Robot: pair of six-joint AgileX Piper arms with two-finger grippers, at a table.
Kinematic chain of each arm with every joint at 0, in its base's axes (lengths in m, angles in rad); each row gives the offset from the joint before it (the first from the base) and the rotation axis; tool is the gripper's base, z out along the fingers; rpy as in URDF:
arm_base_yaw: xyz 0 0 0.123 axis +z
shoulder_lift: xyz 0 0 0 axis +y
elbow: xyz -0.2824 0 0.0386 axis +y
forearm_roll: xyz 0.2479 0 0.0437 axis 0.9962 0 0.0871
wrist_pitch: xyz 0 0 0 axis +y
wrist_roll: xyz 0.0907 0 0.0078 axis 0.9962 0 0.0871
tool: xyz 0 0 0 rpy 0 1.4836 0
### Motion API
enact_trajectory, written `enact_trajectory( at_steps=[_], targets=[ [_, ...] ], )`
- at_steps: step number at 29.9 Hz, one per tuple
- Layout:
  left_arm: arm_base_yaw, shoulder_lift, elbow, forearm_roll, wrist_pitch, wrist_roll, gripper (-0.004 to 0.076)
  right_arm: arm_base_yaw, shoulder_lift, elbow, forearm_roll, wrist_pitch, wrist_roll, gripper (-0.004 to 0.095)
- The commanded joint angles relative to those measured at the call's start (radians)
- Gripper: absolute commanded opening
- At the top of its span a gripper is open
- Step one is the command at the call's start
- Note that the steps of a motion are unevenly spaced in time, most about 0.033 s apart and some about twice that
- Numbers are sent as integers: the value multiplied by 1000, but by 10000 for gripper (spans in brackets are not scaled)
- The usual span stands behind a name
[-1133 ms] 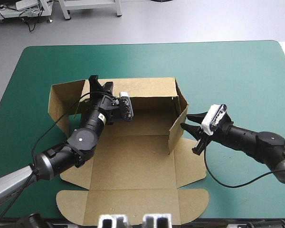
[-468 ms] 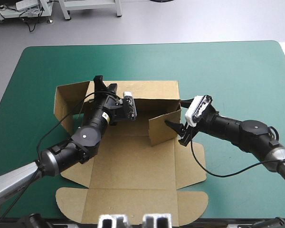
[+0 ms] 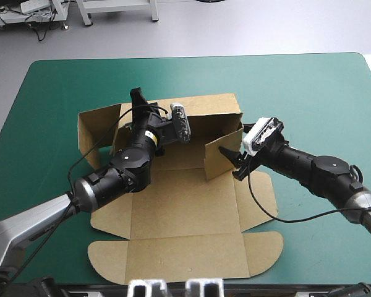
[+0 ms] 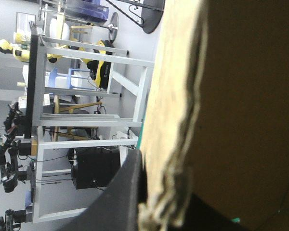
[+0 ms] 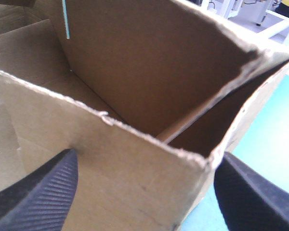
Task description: Fold the box
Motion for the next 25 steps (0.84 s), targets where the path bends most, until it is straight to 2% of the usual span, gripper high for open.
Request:
enact_trajectory(
  at_steps=[1,5,11,18,25],
  targets=[
    [-26,-32,-43,-18,19,2,13,2,-21,-43,120,-39,-6,719],
    [-31,-32,-43,-52,54,2,13,2,-17,-57,120,-94,14,719],
    [-34,-34,-43,-136,56,69,13,2,-11,-78,120,-121,51,719],
    [-34,-34,-43,-109,53,69,12,2,10,-81,116,76,69,659],
    [-34,-34,-43,-107,61,69,12,2,70,-80,109,92,82,482]
  ],
)
